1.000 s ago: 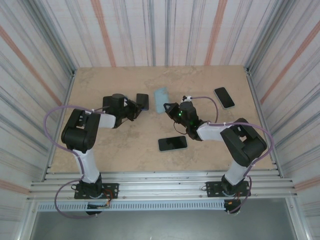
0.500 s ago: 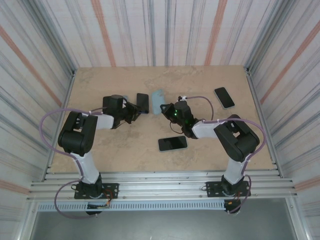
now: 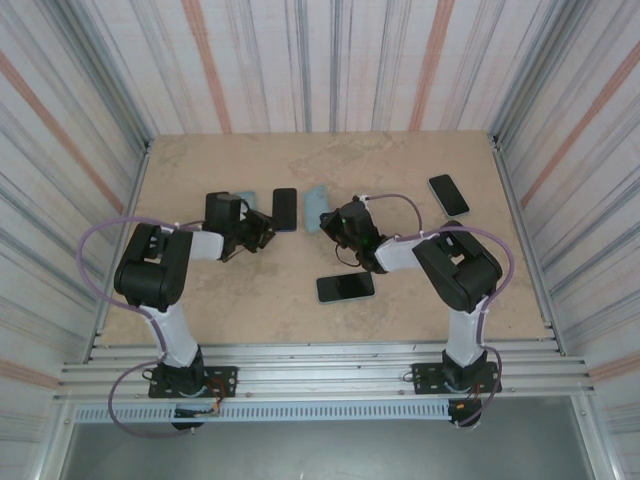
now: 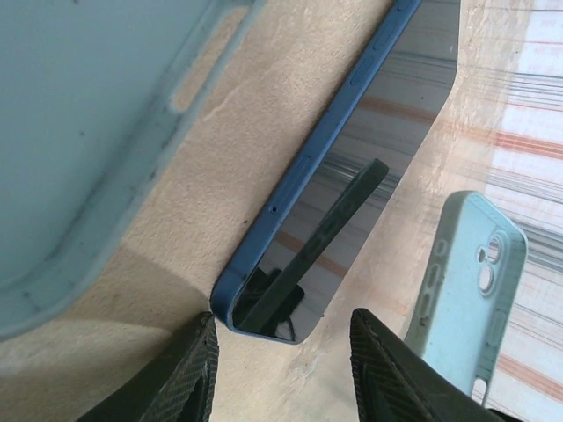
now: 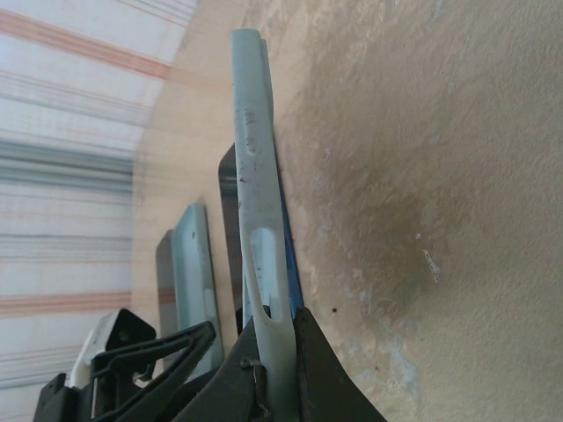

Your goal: Take the phone out of the phone case

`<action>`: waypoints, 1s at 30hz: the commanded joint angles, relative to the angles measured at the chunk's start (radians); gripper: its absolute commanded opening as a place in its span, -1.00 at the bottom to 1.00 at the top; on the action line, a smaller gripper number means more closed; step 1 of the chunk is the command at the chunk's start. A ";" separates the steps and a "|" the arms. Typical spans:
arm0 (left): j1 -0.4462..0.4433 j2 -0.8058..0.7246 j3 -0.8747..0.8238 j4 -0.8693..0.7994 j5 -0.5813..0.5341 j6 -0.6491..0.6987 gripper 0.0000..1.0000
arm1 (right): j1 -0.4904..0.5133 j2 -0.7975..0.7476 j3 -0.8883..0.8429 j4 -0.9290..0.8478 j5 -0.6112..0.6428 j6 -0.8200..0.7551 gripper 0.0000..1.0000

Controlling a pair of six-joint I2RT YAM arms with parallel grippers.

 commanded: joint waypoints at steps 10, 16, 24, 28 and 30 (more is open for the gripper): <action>0.015 -0.098 0.001 -0.034 0.019 0.048 0.03 | 0.016 0.119 0.126 -0.032 0.092 -0.043 -0.88; 0.015 -0.183 0.013 -0.090 0.021 0.086 0.19 | 0.020 0.171 0.189 -0.061 0.090 -0.045 -0.82; 0.015 -0.270 0.028 -0.135 0.044 0.111 0.38 | 0.024 0.204 0.222 -0.108 0.092 -0.045 -0.65; 0.015 -0.290 0.034 -0.140 0.056 0.114 0.40 | 0.026 0.207 0.234 -0.117 0.092 -0.106 -0.62; 0.015 -0.299 0.039 -0.151 0.057 0.124 0.45 | 0.026 0.201 0.239 -0.144 0.101 -0.146 -0.58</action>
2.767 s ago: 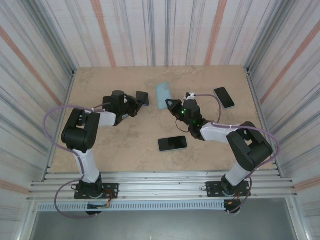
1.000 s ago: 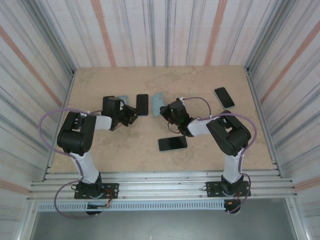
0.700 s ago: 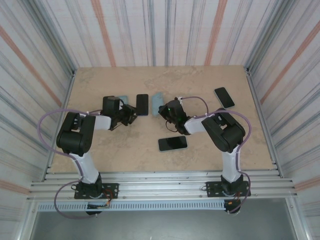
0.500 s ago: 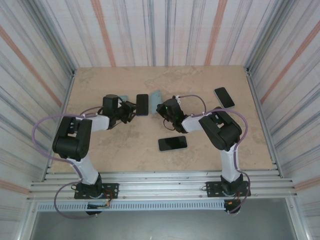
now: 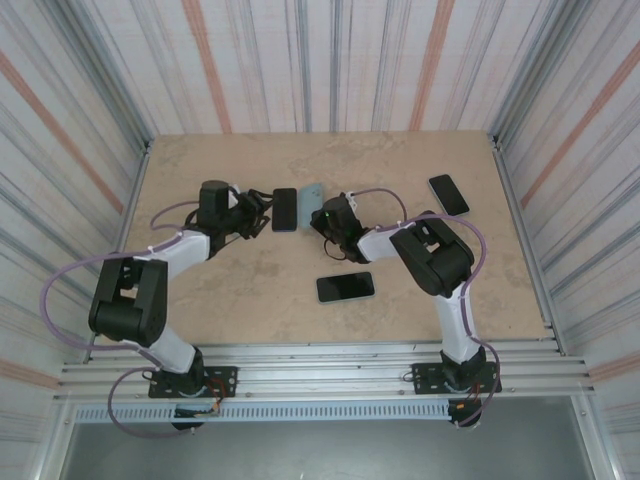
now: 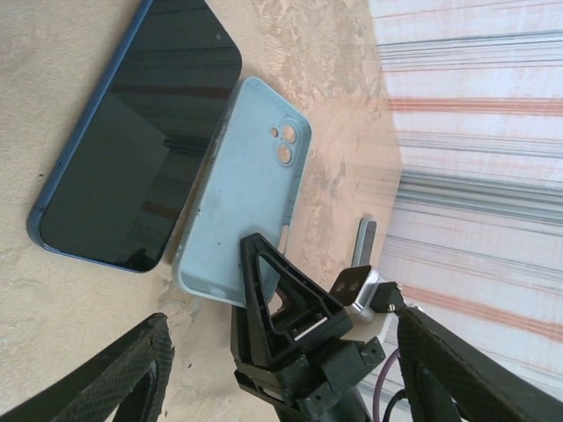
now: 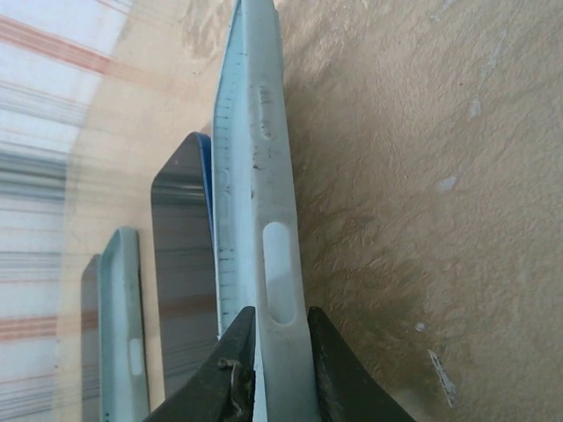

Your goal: Take the phone out of the phone case

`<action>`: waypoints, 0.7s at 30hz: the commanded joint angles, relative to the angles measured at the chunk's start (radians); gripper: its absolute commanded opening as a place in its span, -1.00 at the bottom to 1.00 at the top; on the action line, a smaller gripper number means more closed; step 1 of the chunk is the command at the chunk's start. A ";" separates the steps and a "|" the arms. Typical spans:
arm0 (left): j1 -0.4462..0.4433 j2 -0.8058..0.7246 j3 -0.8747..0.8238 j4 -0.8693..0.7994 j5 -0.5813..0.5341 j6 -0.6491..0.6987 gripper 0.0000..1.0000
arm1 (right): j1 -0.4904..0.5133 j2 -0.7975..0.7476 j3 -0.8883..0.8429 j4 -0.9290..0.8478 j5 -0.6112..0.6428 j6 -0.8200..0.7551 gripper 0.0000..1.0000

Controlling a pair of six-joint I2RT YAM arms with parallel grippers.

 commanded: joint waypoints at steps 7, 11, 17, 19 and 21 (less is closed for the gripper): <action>0.010 -0.041 0.046 -0.043 0.036 0.053 0.52 | 0.009 -0.033 0.043 -0.130 0.054 -0.223 -0.36; 0.010 -0.038 0.045 -0.038 0.042 0.053 0.53 | 0.004 -0.053 0.056 -0.174 0.048 -0.293 -0.25; 0.010 -0.031 0.042 -0.028 0.051 0.057 0.55 | -0.009 -0.064 0.111 -0.261 0.030 -0.370 -0.11; 0.010 -0.029 0.044 -0.025 0.055 0.056 0.55 | -0.018 -0.061 0.131 -0.289 0.009 -0.389 -0.09; 0.010 -0.029 0.043 -0.023 0.058 0.057 0.56 | -0.028 -0.057 0.146 -0.305 -0.018 -0.412 -0.05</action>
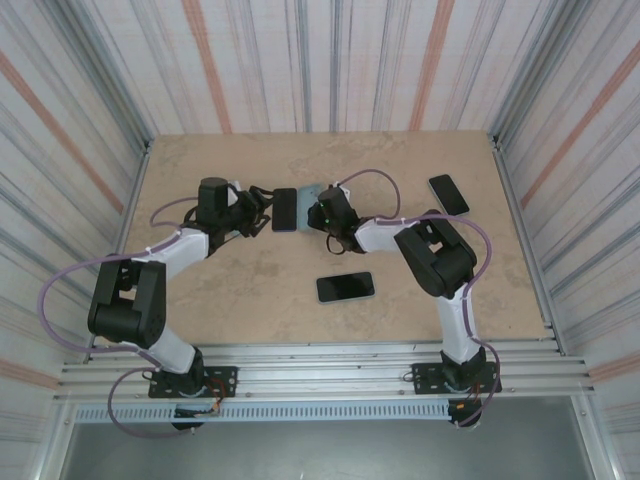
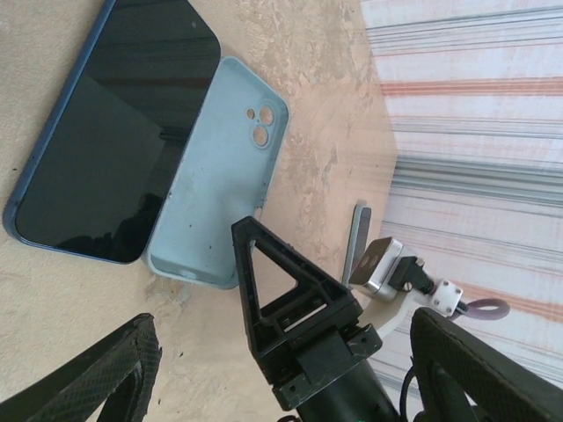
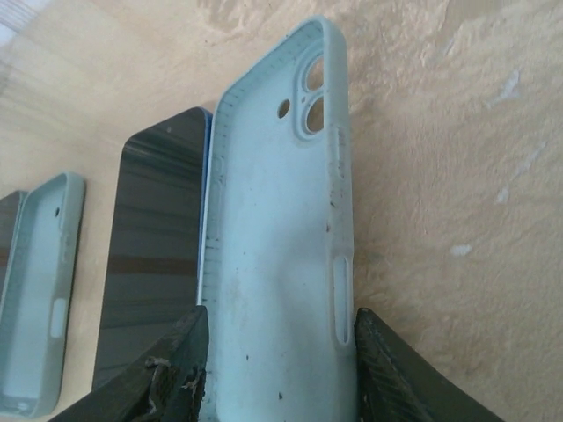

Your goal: Take the phone out of the phone case

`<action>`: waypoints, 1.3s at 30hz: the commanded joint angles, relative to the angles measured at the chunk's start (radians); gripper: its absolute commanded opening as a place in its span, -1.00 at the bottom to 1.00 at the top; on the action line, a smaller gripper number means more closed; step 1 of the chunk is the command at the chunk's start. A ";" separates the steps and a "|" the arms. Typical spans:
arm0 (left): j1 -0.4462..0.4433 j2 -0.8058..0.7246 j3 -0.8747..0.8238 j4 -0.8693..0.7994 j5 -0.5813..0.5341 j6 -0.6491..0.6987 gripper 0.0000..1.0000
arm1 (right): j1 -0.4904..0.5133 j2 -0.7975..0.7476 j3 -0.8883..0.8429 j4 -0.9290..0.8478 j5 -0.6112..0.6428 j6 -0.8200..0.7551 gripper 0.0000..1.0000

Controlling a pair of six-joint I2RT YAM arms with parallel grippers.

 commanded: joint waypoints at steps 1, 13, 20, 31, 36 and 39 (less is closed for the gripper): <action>0.008 -0.023 0.020 0.006 0.025 0.030 0.56 | -0.024 -0.038 0.034 -0.070 -0.045 -0.077 -0.03; 0.010 -0.039 0.052 -0.018 0.060 0.067 0.59 | -0.095 -0.110 0.061 -0.143 -0.249 -0.272 0.21; 0.010 -0.096 0.089 -0.121 0.093 0.163 0.81 | -0.123 -0.290 0.022 -0.381 -0.326 -0.600 0.41; -0.031 -0.236 -0.014 -0.171 0.105 0.176 0.96 | -0.178 -0.596 -0.117 -0.672 -0.680 -1.028 1.00; -0.078 -0.275 -0.050 -0.190 0.111 0.177 0.96 | -0.153 -0.689 -0.168 -0.821 -0.702 -1.243 0.98; -0.103 -0.291 -0.079 -0.171 0.111 0.158 0.97 | -0.122 -0.700 -0.186 -0.900 -0.621 -1.359 0.98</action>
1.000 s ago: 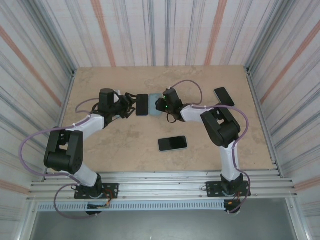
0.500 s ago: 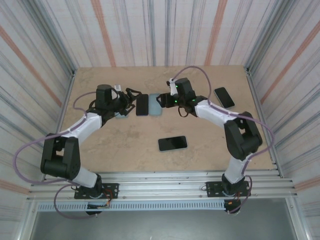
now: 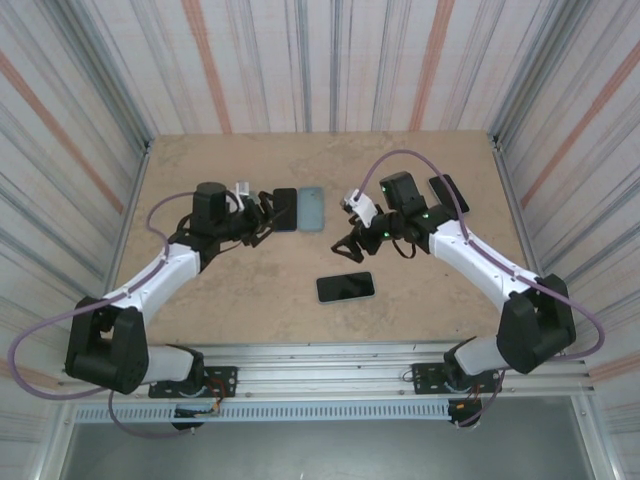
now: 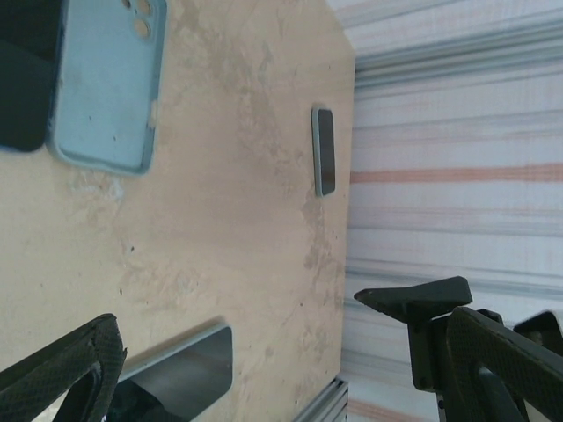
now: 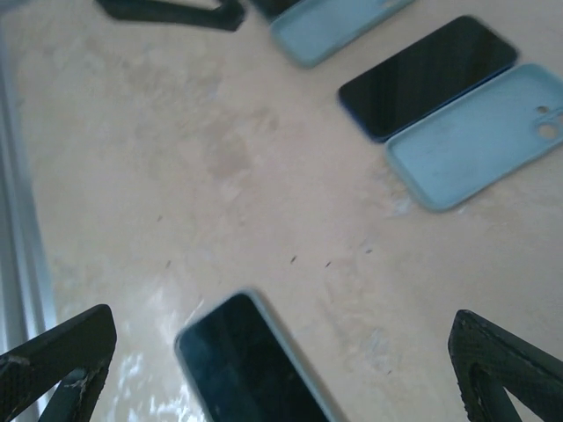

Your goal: Take the phone out of the phone case

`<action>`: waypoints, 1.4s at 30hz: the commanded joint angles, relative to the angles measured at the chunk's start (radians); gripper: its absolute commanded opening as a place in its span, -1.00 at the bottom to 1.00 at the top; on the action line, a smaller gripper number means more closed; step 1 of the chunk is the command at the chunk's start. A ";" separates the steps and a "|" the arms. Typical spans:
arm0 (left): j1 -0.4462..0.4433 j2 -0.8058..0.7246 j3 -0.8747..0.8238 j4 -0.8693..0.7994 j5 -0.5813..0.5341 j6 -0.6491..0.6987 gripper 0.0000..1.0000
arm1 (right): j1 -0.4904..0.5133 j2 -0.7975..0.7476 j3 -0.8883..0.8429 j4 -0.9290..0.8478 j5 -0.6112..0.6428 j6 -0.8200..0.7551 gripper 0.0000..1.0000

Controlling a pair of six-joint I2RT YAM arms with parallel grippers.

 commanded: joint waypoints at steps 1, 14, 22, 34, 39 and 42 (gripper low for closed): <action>-0.025 -0.036 -0.036 -0.001 0.021 -0.002 0.96 | 0.037 -0.012 -0.023 -0.170 0.062 -0.228 0.98; -0.051 -0.056 -0.093 0.023 0.048 -0.016 0.94 | 0.131 0.128 -0.053 -0.151 0.172 -0.409 0.98; -0.027 -0.081 -0.100 0.002 0.055 -0.004 0.94 | 0.166 0.233 -0.042 -0.151 0.237 -0.466 0.98; -0.012 -0.102 -0.102 -0.019 0.072 0.009 0.94 | 0.209 0.323 -0.019 -0.155 0.293 -0.531 0.98; -0.003 -0.107 -0.105 -0.027 0.079 0.014 0.94 | 0.210 0.347 -0.014 -0.150 0.319 -0.541 0.98; 0.000 -0.104 -0.103 -0.025 0.083 0.018 0.94 | 0.214 0.370 -0.005 -0.156 0.339 -0.552 0.98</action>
